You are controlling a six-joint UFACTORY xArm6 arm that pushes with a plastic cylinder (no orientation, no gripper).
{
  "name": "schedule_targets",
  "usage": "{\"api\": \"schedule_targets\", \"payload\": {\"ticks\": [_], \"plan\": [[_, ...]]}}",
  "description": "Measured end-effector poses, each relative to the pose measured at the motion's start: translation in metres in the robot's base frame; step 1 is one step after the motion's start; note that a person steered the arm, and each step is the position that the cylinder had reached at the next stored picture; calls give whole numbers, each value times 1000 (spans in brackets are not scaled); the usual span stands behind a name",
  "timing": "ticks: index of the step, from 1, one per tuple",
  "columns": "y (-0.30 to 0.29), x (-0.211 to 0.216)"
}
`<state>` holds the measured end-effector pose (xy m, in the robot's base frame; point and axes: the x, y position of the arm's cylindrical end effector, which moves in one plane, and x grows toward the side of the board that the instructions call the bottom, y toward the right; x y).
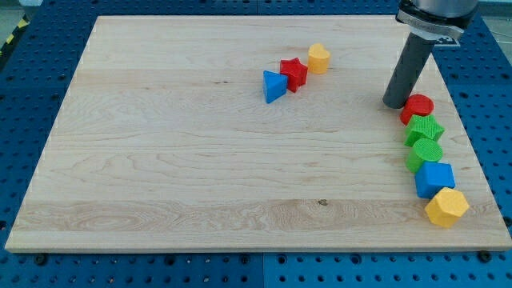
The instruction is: Move the red circle into the green star
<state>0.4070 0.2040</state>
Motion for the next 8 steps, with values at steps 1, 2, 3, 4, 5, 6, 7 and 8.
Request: {"api": "schedule_targets", "payload": {"ticks": [1,2,3,4,5,6,7,8], "plan": [[2,-14],[2,-16],[6,-16],[6,-10],[-4,-10],[-5,-10],[-13,-10],[-34,-11]]}}
